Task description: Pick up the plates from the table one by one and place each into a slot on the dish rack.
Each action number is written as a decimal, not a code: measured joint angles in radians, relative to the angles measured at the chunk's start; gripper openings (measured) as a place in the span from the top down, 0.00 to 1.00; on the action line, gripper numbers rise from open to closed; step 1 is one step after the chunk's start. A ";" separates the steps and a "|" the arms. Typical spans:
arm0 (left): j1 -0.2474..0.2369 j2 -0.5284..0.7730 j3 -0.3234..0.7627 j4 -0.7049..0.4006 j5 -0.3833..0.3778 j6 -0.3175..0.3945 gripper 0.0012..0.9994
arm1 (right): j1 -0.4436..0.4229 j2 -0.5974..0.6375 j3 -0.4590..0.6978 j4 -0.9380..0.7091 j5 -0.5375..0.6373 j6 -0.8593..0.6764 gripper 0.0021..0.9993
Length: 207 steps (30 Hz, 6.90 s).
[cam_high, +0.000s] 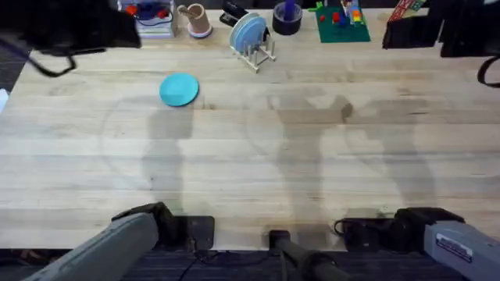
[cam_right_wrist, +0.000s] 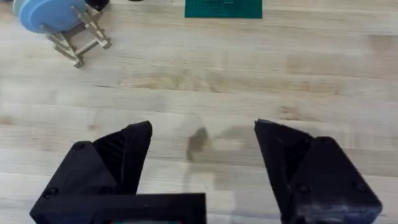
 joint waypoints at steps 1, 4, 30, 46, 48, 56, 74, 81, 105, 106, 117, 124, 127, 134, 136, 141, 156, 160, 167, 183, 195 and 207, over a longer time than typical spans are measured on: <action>0.049 0.008 0.000 -0.011 0.055 0.030 0.96 | 0.000 0.000 0.000 0.000 -0.002 0.000 0.01; 0.157 0.051 0.001 -0.051 0.198 0.113 0.96 | 0.000 0.000 0.000 0.000 -0.002 0.000 0.01; 0.380 0.607 0.001 -0.048 0.585 0.440 0.96 | 0.000 0.000 0.000 -0.004 -0.002 0.000 0.00; 0.343 0.748 0.002 0.049 0.593 0.453 0.96 | 0.000 0.000 0.000 -0.005 -0.002 0.000 0.00; 0.322 0.768 0.002 0.064 0.593 0.454 0.96 | 0.000 0.000 0.000 -0.005 -0.002 0.000 0.00; 0.282 0.810 0.002 0.142 0.592 0.414 0.96 | 0.000 0.000 0.000 -0.006 -0.002 0.000 0.01; 0.282 0.898 0.011 0.207 0.593 0.393 0.96 | 0.000 0.000 0.000 -0.009 -0.002 0.000 0.00; 0.282 0.904 0.015 0.209 0.583 0.384 0.96 | 0.000 0.000 0.000 -0.015 -0.002 0.000 0.00; 0.288 0.937 0.044 0.172 0.597 0.383 0.96 | 0.000 0.000 0.000 -0.025 -0.002 0.000 0.00; 0.288 0.937 0.044 0.172 0.597 0.383 0.96 | 0.000 0.000 0.000 -0.025 -0.002 0.000 0.00; 0.288 0.937 0.044 0.173 0.597 0.383 0.96 | 0.007 0.000 0.000 -0.026 -0.018 0.036 0.00; 0.288 0.937 0.044 0.173 0.597 0.383 0.96 | 0.038 0.000 0.000 0.003 -0.157 0.126 0.01; 0.288 0.937 0.044 0.173 0.597 0.383 0.96 | 0.050 0.000 0.000 0.010 -0.219 0.187 0.01; 0.288 0.937 0.044 0.173 0.597 0.383 0.96 | 0.091 0.000 0.000 0.011 -0.296 0.335 0.00; 0.288 0.937 0.044 0.174 0.597 0.383 0.96 | 0.109 0.003 0.000 0.011 -0.302 0.374 0.01; 0.288 0.937 0.044 0.175 0.597 0.383 0.96 | 0.187 0.055 0.000 0.024 -0.312 0.436 0.00; 0.288 0.937 0.044 0.177 0.597 0.383 0.96 | 0.327 0.315 0.000 0.272 -0.371 0.545 0.01; 0.288 0.937 0.044 0.177 0.597 0.383 0.96 | 0.330 0.378 0.000 0.323 -0.416 0.573 0.01; 0.288 0.937 0.044 0.177 0.597 0.383 0.96 | 0.372 0.475 0.000 0.451 -0.479 0.619 0.01; 0.288 0.937 0.044 0.177 0.597 0.383 0.96 | 0.428 0.608 -0.054 0.746 -0.538 0.820 0.01; 0.288 0.937 0.044 0.177 0.597 0.383 0.96 | 0.455 0.610 -0.185 0.896 -0.548 0.915 0.01; 0.288 0.937 0.044 0.177 0.597 0.383 0.96 | 0.509 0.715 -0.186 1.097 -0.551 0.955 0.01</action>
